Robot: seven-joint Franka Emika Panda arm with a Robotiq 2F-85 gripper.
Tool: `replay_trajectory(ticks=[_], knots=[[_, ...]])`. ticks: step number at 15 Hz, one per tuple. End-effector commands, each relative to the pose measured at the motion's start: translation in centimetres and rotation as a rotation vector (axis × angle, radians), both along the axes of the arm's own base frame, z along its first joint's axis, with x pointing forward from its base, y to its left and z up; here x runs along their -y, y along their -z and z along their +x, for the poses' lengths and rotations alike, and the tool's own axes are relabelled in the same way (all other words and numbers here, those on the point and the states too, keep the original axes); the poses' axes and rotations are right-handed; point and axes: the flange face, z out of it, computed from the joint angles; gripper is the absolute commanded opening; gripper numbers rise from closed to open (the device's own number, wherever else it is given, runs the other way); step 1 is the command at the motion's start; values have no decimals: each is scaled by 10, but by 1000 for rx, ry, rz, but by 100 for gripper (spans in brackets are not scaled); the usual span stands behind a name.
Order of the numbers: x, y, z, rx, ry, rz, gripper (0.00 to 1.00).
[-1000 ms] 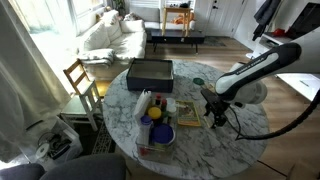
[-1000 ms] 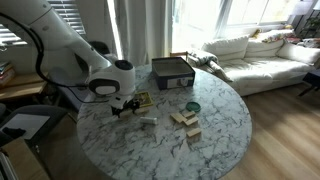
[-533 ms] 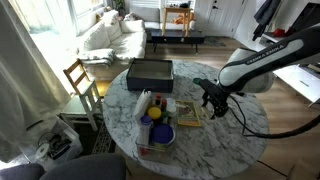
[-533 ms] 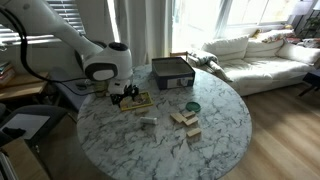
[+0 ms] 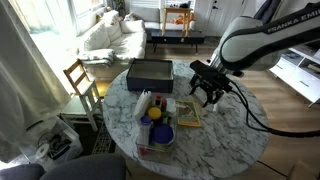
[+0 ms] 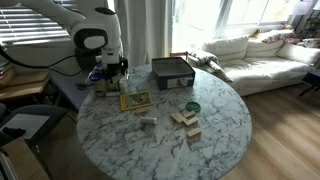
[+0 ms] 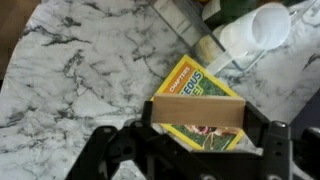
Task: Pick up the white container from the measuring spoon and put it on the table, pick up two wooden blocks from the table and place them horizontally on the measuring spoon on by one
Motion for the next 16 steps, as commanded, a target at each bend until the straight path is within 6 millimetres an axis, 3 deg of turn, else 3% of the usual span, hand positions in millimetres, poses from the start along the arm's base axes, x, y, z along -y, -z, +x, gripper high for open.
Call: replay_trajectory(ticks=[1,5,10,16], knots=[[-31,-15,18,-35,-102,10,60],[-54,-19,43,-82,-147,7,60],[-72,-7,76,-107,-144,-10,60],[-72,6,103,-108,-108,-50,60]])
